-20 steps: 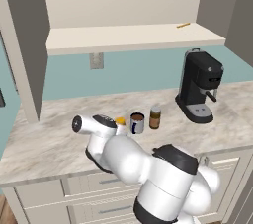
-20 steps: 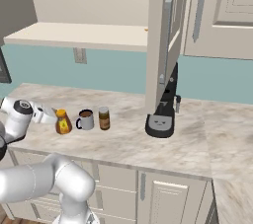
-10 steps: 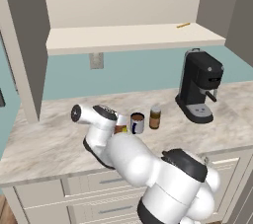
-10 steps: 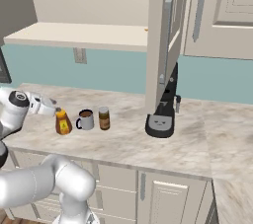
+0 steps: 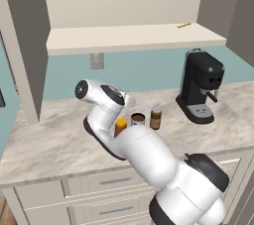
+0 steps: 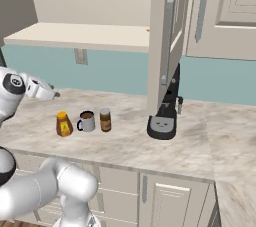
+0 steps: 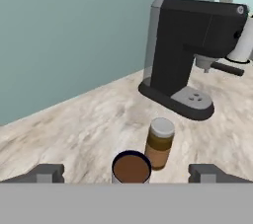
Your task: Pick the cinnamon and honey bottle from the cabinet and place them next to the mug.
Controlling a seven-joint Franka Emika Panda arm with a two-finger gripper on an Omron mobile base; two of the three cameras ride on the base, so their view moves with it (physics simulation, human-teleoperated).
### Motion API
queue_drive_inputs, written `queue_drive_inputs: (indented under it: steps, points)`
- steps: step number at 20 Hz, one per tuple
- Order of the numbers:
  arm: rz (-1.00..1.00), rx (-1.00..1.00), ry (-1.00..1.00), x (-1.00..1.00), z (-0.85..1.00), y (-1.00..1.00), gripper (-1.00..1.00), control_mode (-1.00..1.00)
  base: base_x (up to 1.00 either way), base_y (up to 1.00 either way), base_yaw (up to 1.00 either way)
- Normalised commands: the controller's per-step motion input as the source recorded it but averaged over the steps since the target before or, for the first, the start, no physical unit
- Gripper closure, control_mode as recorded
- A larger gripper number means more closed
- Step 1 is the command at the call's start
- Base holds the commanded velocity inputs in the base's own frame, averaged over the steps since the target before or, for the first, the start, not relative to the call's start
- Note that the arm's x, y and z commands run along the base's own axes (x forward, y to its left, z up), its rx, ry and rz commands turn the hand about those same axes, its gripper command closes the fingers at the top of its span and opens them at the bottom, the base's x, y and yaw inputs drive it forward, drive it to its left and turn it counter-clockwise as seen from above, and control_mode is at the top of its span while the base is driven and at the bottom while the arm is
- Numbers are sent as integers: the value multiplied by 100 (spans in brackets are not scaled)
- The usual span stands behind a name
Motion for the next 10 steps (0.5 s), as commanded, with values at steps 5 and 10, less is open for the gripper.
queue_drive_inputs:
  steps: [5,10]
  points:
    - [22,9,0,-60,78,-16,-100,-100,0,0,0]
    - [25,11,-1,-99,31,-28,-100,-100,0,0,0]
